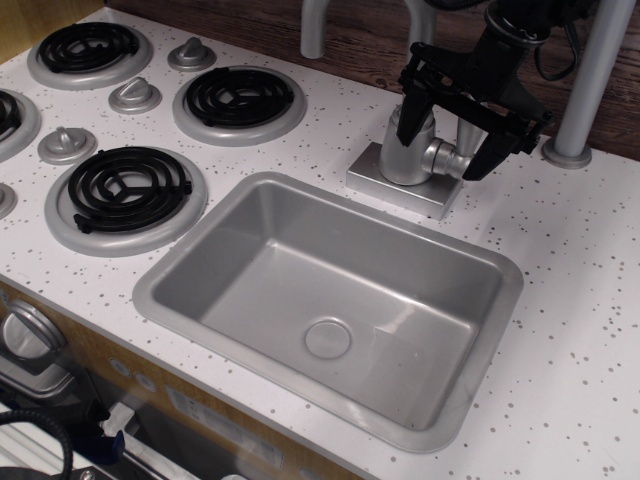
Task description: Lever vertical to front
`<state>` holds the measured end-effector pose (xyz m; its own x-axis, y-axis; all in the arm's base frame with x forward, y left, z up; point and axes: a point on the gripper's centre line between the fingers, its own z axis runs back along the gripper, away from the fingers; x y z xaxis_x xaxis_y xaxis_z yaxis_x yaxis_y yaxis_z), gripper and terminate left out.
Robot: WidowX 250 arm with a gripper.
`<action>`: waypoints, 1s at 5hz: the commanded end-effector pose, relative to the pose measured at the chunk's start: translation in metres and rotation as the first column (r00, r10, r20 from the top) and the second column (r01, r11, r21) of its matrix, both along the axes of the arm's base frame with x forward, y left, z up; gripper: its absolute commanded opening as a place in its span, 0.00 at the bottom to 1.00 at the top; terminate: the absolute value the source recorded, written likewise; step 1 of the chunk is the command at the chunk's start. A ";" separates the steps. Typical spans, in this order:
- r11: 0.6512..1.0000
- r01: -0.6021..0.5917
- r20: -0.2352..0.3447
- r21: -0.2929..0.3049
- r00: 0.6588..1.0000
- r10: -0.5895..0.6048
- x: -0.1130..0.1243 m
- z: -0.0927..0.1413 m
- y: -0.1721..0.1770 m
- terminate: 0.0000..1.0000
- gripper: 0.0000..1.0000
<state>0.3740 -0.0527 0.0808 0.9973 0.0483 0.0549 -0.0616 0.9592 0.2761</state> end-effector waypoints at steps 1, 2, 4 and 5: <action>1.000 0.000 0.000 0.000 1.000 0.000 0.000 0.000 0.000 0.00 1.00; 0.999 0.043 0.059 0.007 0.997 -0.043 0.010 0.008 0.001 0.00 1.00; 0.994 0.100 0.170 0.034 0.980 -0.105 0.026 0.014 0.000 0.00 1.00; 0.991 0.124 0.182 0.047 0.975 -0.131 0.032 0.018 0.000 0.00 1.00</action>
<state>0.4037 -0.0490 0.0750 0.9820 -0.0869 0.1677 0.0285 0.9458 0.3234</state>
